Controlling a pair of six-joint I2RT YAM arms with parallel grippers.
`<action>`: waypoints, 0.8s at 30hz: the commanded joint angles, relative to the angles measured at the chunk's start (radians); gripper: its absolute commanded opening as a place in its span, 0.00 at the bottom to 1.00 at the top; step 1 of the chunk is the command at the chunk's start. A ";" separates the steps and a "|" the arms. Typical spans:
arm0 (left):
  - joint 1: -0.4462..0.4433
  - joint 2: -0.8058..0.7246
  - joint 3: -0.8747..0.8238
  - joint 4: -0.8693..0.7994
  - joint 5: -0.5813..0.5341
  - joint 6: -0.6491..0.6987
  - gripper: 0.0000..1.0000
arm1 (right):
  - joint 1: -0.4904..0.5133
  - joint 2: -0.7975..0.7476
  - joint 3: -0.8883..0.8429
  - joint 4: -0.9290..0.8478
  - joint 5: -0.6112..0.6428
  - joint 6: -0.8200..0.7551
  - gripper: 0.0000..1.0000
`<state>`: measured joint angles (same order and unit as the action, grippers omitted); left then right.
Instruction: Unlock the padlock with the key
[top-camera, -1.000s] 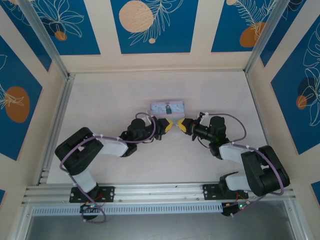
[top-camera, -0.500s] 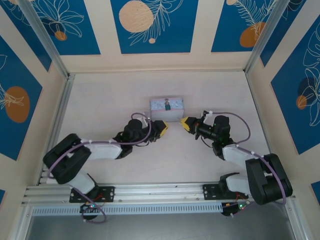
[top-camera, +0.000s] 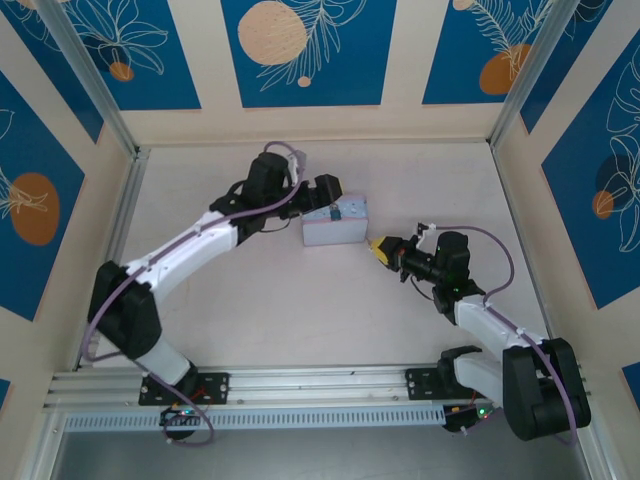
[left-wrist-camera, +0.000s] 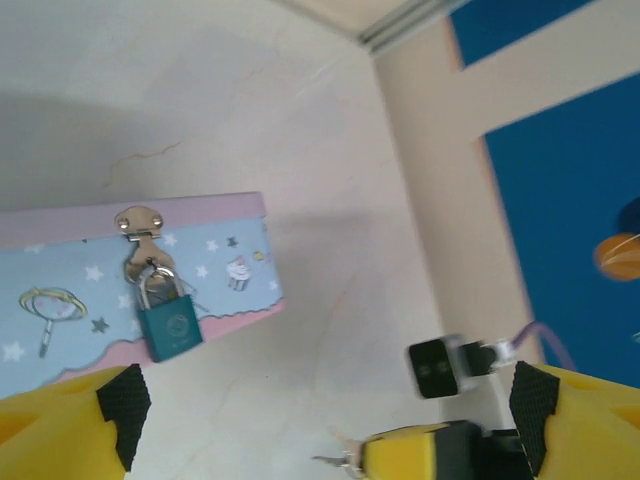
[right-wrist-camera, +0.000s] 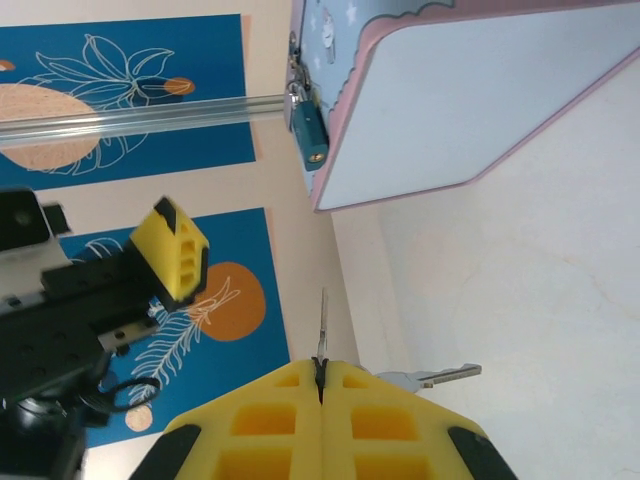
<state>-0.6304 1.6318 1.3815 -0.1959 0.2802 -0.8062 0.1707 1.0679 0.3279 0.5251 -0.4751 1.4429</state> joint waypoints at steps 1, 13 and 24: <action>0.002 0.112 0.131 -0.326 0.031 0.200 0.93 | -0.012 -0.014 0.029 -0.045 -0.008 -0.040 0.00; -0.028 0.284 0.278 -0.385 -0.056 0.248 0.92 | -0.050 -0.059 -0.013 -0.093 -0.019 -0.062 0.00; -0.213 0.048 -0.282 -0.034 -0.123 -0.002 0.93 | -0.156 -0.251 -0.061 -0.297 -0.060 -0.108 0.00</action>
<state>-0.8001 1.6791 1.2224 -0.2565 0.1886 -0.7025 0.0315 0.8677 0.2935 0.3317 -0.4992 1.3720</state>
